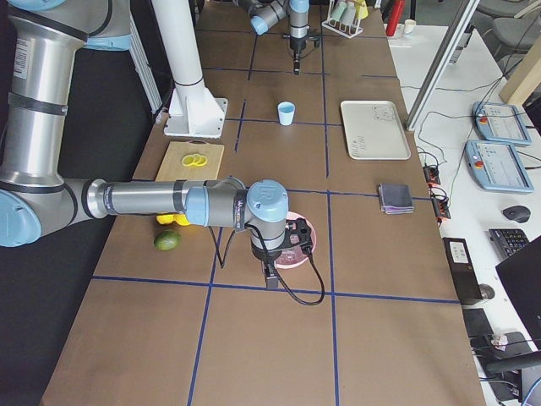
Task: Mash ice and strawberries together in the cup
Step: 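Carry the strawberry with the left gripper toward the blue cup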
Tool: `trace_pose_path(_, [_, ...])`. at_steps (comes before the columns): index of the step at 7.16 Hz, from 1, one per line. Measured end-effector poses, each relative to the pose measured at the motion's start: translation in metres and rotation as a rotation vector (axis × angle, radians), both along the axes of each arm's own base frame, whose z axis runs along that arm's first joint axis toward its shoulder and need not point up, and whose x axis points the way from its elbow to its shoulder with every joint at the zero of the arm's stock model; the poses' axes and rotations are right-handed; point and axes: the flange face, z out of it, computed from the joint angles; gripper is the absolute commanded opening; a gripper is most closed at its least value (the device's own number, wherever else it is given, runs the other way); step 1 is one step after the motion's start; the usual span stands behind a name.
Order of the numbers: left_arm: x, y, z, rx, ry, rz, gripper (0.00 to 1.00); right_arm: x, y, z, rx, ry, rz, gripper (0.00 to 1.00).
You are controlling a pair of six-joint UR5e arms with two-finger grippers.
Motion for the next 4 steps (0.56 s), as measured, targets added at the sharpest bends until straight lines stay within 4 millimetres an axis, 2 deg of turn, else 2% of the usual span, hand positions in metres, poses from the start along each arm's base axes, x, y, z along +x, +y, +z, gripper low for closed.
trace_pose_path(2, [0.063, 0.024, -0.082, -0.062, 0.059, -0.037, 0.08, 0.000, 0.000, 0.000, 0.000, 0.000, 0.000, 0.99])
trace_pose_path(3, [0.082, 0.031, -0.109, -0.084, 0.080, -0.043, 0.09, 0.000, 0.000, 0.000, -0.001, 0.000, 0.000, 0.99])
trace_pose_path(4, [0.093, 0.036, -0.121, -0.096, 0.089, -0.043, 0.42, 0.000, 0.000, 0.001, -0.002, 0.000, 0.000, 0.99])
